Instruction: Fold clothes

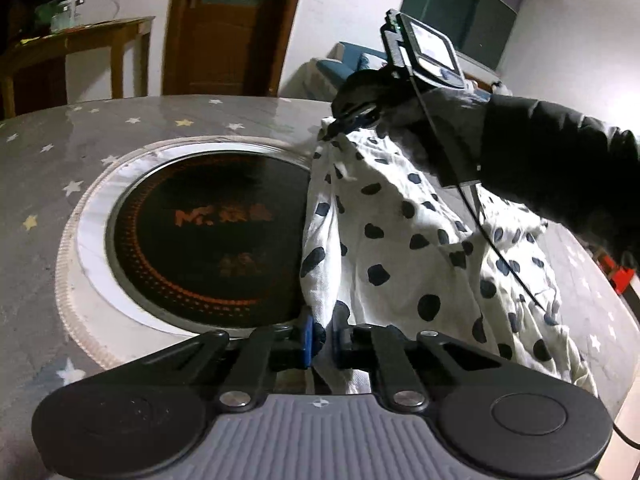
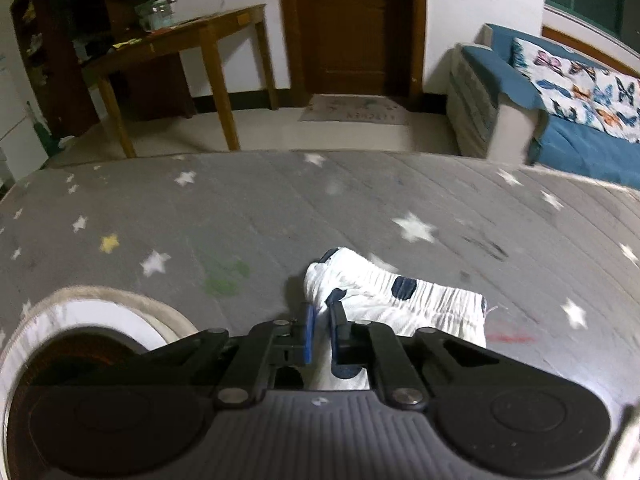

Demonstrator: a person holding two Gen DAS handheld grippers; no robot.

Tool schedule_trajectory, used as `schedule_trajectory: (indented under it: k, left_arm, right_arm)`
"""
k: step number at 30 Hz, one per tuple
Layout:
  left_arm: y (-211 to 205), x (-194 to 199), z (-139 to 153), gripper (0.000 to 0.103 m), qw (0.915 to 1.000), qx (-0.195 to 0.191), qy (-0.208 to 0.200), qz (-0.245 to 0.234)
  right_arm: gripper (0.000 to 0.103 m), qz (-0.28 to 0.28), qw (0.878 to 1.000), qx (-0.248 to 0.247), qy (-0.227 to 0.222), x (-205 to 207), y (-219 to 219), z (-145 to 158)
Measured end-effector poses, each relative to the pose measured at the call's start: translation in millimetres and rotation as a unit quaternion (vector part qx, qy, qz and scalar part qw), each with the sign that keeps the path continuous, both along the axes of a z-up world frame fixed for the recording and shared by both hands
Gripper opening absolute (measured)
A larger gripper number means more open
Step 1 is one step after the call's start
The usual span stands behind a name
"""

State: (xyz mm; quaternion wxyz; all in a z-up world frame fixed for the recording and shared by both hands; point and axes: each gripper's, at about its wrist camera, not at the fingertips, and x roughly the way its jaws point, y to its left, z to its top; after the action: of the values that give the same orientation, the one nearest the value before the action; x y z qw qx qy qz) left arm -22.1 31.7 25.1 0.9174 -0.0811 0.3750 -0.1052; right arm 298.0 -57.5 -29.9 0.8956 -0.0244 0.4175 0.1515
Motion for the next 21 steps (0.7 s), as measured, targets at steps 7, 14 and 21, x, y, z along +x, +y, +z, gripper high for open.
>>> schedule_trajectory:
  k: [7, 14, 21]
  left_arm:
    - [18.3, 2.4, 2.0, 0.010, 0.9993, -0.001, 0.000, 0.039]
    - [20.6, 1.8, 0.2, 0.016, 0.9984, 0.003, 0.013, 0.056]
    - [18.9, -1.8, 7.5, 0.027, 0.9978, 0.010, 0.000, 0.065]
  right_arm:
    - [0.007, 0.034, 0.999, 0.003, -0.021, 12.7, 56.0, 2.4]
    - [0.021, 0.058, 0.998, -0.005, -0.005, 16.1, 76.7, 1.3]
    - [0.030, 0.058, 0.998, -0.025, -0.018, -8.4, 39.1, 30.3]
